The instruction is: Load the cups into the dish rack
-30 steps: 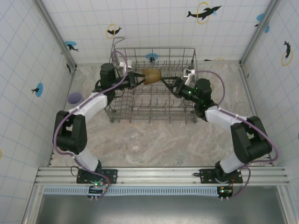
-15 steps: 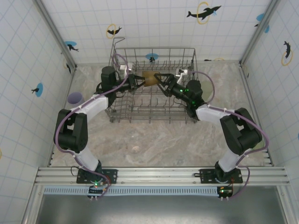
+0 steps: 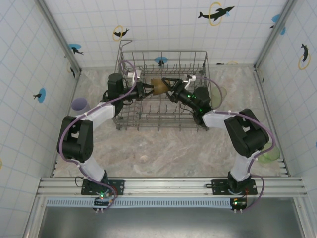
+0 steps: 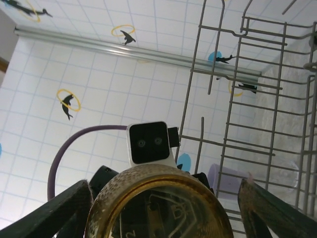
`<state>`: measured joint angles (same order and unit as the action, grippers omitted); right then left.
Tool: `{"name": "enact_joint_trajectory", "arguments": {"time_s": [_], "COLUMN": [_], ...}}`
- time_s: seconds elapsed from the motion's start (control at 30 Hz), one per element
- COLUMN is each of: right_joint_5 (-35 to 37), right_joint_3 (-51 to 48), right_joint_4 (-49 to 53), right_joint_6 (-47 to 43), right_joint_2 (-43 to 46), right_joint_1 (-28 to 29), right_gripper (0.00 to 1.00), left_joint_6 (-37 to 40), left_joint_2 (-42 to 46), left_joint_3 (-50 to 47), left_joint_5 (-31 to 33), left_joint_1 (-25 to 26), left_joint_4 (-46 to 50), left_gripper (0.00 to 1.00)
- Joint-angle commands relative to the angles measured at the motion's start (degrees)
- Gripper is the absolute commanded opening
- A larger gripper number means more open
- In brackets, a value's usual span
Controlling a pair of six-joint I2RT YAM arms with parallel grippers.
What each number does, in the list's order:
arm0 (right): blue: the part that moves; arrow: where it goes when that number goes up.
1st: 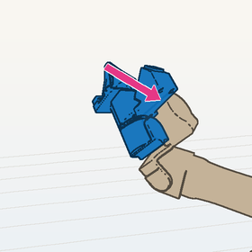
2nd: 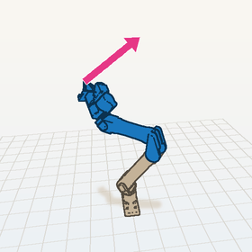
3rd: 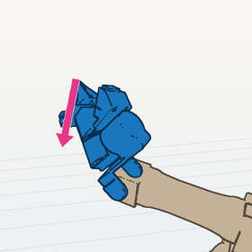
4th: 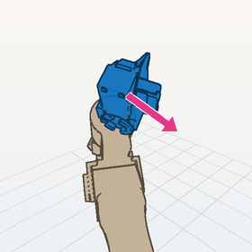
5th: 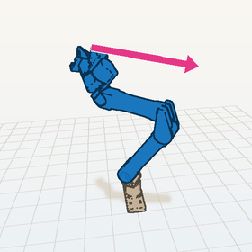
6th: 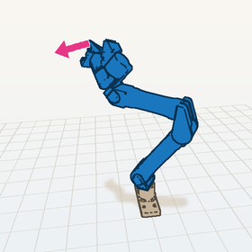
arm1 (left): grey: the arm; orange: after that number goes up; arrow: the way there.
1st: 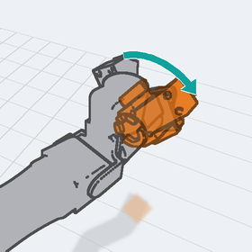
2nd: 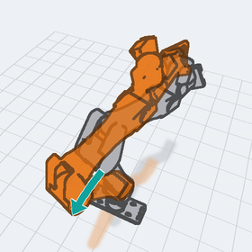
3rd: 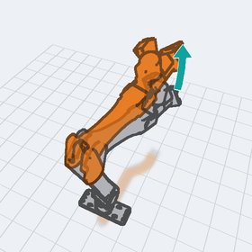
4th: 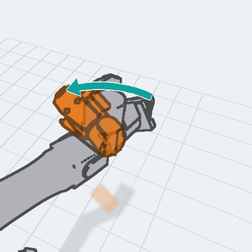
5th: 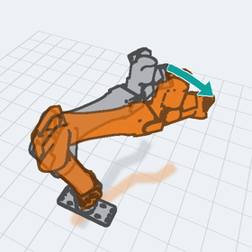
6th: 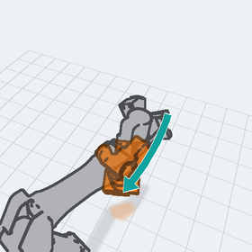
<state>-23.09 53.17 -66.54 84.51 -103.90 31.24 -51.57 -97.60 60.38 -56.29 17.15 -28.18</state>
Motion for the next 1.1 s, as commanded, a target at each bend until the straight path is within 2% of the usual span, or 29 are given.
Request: {"name": "enact_joint_trajectory", "arguments": {"time_s": [0.0, 0.23, 0.3, 0.37, 0.47, 0.63, 0.9, 1.07], "right_joint_5": [0.59, 0.59, 0.59, 0.59, 3.2, 3.74, 6.21, 5.76], "right_joint_3": [3.3, 2.53, 2.41, 2.29, 1.44, 2.33, 3.81, 7.11], "right_joint_4": [-5.1, -6.49, -6.51, -6.92, -6.68, 0.37, 5.87, 6.07], "right_joint_6": [1.1, 1.44, 1.6, 1.71, 1.56, -2.64, -5.76, -4.95], "right_joint_2": [-0.6, -0.95, -1.04, -1.04, -0.46, 1.29, 1.69, -1.22], "right_joint_1": [0.8, 1.1, 1.05, 1.06, 1.01, 0.91, 0.33, -0.17], "right_gripper": [0.72, 0.56, 0.55, 0.54, 0.53, 0.52, 0.52, 0.51], "left_joint_6": [-0.7, -0.72, -0.81, -0.2, 1.48, 5.28, 14.2, 19.45], "left_joint_2": [1.49, 0.75, 0.65, 0.66, 0.7, 2.17, 5.15, 5.66], "left_joint_3": [-0.87, -0.14, 0.16, 1.14, 2.91, 5.36, 9.09, 11.27], "left_joint_5": [-0.62, 0.22, 0.5, 1.64, 1.88, 4.25, 9.84, 13.54], "left_joint_1": [-0.27, -0.23, -0.28, -0.26, -0.31, -0.36, -0.44, -0.62], "left_joint_4": [-2.99, -1.78, -1.52, 0.96, 3.99, 9.71, 20.22, 26.58], "left_gripper": [0.0, 0.01, 0.1, 0.13, 0.3, 0.51, 0.77, 0.85]}}
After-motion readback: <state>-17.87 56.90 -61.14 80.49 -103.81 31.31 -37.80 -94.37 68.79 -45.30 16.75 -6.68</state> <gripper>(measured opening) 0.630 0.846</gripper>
